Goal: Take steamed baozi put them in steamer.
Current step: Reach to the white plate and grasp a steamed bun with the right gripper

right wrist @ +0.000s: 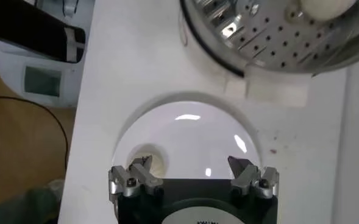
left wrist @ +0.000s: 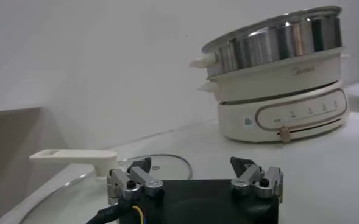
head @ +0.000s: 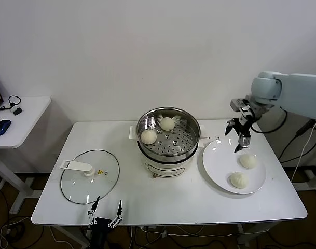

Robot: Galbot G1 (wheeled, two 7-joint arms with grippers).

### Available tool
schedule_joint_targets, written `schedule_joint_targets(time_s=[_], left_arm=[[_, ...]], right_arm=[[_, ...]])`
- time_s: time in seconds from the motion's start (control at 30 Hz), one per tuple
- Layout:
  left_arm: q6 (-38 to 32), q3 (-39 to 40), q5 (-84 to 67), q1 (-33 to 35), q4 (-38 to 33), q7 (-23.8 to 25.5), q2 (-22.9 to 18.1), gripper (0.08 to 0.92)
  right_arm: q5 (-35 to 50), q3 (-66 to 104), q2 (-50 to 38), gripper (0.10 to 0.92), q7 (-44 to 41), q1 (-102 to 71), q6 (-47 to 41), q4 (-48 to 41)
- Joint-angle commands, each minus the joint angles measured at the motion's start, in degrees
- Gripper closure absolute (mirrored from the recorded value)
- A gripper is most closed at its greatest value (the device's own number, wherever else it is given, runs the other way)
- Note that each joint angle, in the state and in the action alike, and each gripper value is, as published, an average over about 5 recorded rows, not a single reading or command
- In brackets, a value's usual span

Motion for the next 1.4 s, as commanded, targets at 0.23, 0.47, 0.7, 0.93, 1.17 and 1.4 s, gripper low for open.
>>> schedule_joint_targets(time_s=[0.23, 0.47, 0.7, 0.93, 1.17, 1.4], left_arm=[[0.23, -0.19, -0.04, -0.08, 0.21, 0.03, -1.09, 0.177], [0.24, -0.39, -0.07, 0.03, 0.33, 0.05, -0.86, 0.177], [0.11, -0.57, 0.0, 0.2, 0.34, 0.05, -0.77, 0.177], [-0.03, -0.59, 0.1, 0.13, 0.5, 0.01, -0.76, 0.177], [-0.12, -0.85, 0.24, 0.17, 0.63, -0.01, -0.79, 0.177], [-0.21, -1.2, 0.56, -0.06, 1.03, -0.16, -0.8, 0.177]], right_arm=[[-8.76, 3.35, -9.07, 0.203, 2.22, -10.04, 0.01, 1.74], [-10.53, 7.53, -10.35, 0.203, 3.39, -16.33, -1.05, 1.87], [-12.77, 11.22, -10.75, 0.203, 3.97, -21.31, -1.07, 0.51], [-15.01, 16.34, -9.29, 0.203, 4.41, -25.12, 0.12, -4.22], [-15.41, 18.52, -8.24, 0.203, 4.5, -27.09, 0.34, -5.64], [-15.41, 19.55, -7.92, 0.203, 4.56, -28.42, 0.03, -5.93]])
